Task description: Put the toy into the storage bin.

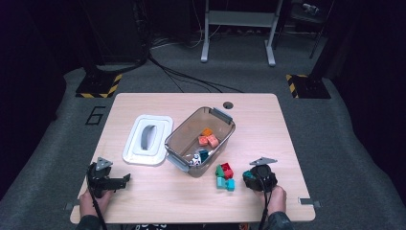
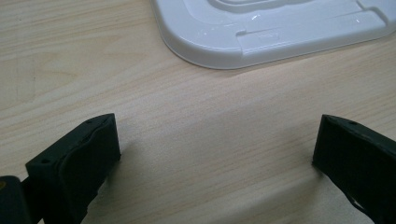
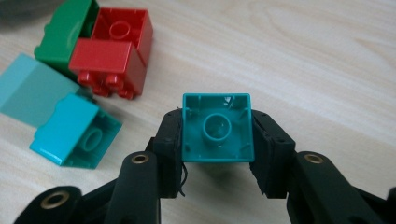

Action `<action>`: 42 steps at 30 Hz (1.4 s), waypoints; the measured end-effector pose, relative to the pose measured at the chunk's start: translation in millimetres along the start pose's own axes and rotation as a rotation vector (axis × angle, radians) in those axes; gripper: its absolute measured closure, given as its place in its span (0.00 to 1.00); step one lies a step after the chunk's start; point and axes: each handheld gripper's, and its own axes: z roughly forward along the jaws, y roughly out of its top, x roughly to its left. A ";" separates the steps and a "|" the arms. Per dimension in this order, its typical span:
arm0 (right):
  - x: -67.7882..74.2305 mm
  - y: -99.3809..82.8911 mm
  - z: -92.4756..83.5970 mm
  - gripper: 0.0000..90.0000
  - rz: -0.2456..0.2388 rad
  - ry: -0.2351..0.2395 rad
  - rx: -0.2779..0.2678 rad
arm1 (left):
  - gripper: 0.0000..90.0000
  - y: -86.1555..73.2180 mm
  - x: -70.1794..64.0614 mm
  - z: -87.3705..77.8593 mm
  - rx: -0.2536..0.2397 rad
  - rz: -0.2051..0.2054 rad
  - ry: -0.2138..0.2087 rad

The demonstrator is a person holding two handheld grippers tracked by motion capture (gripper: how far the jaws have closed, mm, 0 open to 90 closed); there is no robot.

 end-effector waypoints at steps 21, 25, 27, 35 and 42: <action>-4.5 60.5 -21.7 0.65 0.002 -0.005 -0.070 | 0.01 -0.3 -0.4 -0.5 -0.002 0.004 -0.003; -5.5 67.6 -23.7 0.65 0.002 -0.009 -0.080 | 0.01 -0.3 -0.4 -0.5 -0.002 0.003 -0.003; -5.9 71.8 -24.9 0.65 0.002 -0.008 -0.084 | 0.01 -0.3 -0.4 -0.5 -0.002 0.004 -0.004; -7.9 89.8 -33.6 0.65 0.010 -0.021 -0.094 | 0.01 -0.6 -0.6 -0.1 -0.009 0.002 -0.005; -9.5 109.5 -43.3 0.65 0.000 -0.021 -0.117 | 0.01 -0.5 0.2 -0.8 0.001 0.015 -0.006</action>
